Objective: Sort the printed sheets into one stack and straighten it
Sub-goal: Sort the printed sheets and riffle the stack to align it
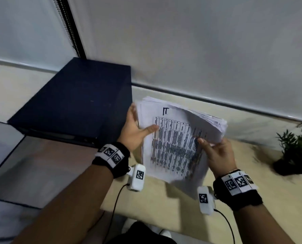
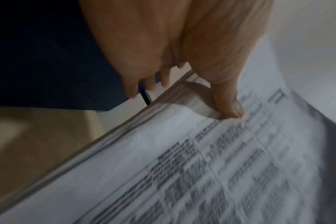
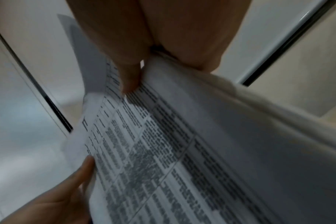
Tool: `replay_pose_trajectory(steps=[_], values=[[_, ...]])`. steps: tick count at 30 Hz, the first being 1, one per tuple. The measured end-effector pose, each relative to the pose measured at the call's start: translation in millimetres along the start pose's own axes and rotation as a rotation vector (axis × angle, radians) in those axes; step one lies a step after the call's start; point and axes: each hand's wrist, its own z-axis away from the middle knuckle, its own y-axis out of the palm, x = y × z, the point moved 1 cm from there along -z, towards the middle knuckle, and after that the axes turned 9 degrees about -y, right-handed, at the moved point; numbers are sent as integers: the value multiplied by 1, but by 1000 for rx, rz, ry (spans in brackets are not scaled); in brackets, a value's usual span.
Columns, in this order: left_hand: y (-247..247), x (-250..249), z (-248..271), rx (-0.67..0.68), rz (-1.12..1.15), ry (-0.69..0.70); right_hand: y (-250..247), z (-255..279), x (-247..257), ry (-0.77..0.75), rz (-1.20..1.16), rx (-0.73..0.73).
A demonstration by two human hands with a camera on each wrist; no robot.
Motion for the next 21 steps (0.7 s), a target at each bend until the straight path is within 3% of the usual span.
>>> replay_pose_trajectory(steps=[3, 5, 8, 11, 16, 21], values=[[2, -11, -3, 46, 66, 24, -4, 2, 4, 56, -83, -55], [8, -24, -1, -33, 8, 89, -2, -1, 11, 57, -83, -131], [15, -45, 8, -176, 32, 265, 3, -5, 28, -81, 49, -256], [20, -39, 18, -279, -29, 363, 8, 4, 31, -161, 113, -274], [17, 13, 21, -163, -235, 255, 19, 20, 9, -10, 235, -221], [20, -3, 24, -157, -192, 319, 26, 12, 26, -56, 37, -313]])
